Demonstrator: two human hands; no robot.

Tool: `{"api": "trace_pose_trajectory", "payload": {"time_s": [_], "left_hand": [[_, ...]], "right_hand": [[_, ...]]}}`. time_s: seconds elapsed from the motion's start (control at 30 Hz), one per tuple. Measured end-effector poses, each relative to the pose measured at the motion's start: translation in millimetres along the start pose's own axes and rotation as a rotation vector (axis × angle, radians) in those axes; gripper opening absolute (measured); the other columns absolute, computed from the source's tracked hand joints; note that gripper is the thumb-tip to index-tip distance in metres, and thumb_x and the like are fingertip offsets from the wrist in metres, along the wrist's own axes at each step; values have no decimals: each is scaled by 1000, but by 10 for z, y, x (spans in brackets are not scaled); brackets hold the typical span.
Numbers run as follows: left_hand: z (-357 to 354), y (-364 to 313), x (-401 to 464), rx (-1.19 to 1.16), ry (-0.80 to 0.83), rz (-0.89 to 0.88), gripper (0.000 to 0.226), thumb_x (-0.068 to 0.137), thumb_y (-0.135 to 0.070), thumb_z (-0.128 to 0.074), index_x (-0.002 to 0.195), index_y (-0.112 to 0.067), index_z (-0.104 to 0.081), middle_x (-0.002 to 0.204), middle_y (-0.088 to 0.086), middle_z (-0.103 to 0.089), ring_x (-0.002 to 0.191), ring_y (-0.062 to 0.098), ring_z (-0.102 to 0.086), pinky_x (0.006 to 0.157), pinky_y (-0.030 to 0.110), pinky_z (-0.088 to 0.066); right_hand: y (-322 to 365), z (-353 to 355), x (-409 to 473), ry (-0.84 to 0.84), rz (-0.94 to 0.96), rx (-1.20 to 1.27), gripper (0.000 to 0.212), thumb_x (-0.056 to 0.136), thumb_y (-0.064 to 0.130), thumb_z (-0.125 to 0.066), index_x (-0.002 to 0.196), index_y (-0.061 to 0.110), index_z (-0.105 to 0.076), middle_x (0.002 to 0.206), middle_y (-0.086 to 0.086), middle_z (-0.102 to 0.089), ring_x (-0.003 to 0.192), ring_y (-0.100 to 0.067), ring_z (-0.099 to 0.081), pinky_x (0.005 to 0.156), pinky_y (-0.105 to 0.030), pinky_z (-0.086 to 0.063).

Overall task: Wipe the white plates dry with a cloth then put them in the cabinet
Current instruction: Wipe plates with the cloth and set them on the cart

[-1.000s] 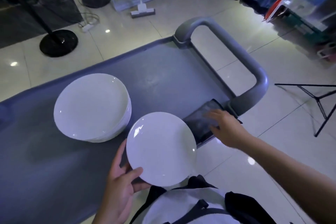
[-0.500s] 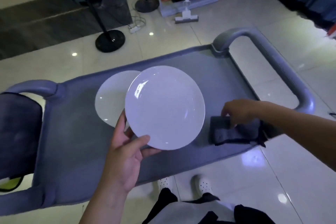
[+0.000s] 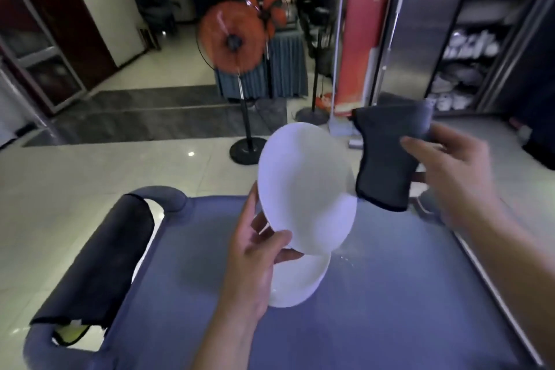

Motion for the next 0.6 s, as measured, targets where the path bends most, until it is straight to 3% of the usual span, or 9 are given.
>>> {"api": "trace_pose_trajectory", "payload": {"time_s": [0.03,0.13,0.27,0.37,0.43,0.6], "left_hand": [[-12,-20,-11,-8,7,-7,82,72,1,-57,144,-40,-52,128,-2,-69,115,22,-66,73,44,-59],[-17,-49,-74,-37,29,-10,81,74,2,-57,142,-43,-54,127,4,-71,116,26,-67,74,42,-57],[140,-74,-160,-107,-8,-12,78,73,1,-59,139,-42,-58,125,6,-72,114,33,-68,67,40,-56],[298,-119,-218,-133,-8,-50,74,74,1,-58,135,-40,-61,125,8,-71,107,31,-70,68,43,-56],[403,-117,-271,-176,-10,-64,71,76,3,-58,136,-35,-62,125,12,-71,108,32,-70,75,52,-56],[629,-56,-317,-249,-3,-63,67,74,1,-68,136,-21,-60,129,19,-68,111,34,-70,74,48,-60]], "right_hand": [[101,-176,-30,-18,82,-103,13,83,25,-67,91,19,-74,82,-8,-73,73,-27,-70,72,-49,-61],[285,-697,-227,64,231,-259,30,79,35,-59,98,16,-73,84,-6,-68,75,-22,-65,70,-39,-53],[361,-1213,-597,367,321,-227,19,83,29,-58,82,11,-64,79,-1,-60,77,-18,-54,71,-37,-43],[365,-1371,-825,626,311,-156,10,87,22,-63,92,20,-72,96,8,-66,94,-9,-60,83,-25,-47],[351,-1425,-929,719,345,-168,17,90,17,-65,100,27,-74,104,15,-65,104,-7,-60,88,-21,-46],[301,-1434,-1002,919,302,-172,13,88,8,-65,96,12,-74,99,0,-67,101,-15,-61,90,-30,-48]]}}
Point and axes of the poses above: each hand's wrist, its own x-axis towards the middle knuckle, its own z-axis out of the back of the hand, y = z × x, the point moved 2 cm from there along x, towards the middle knuckle
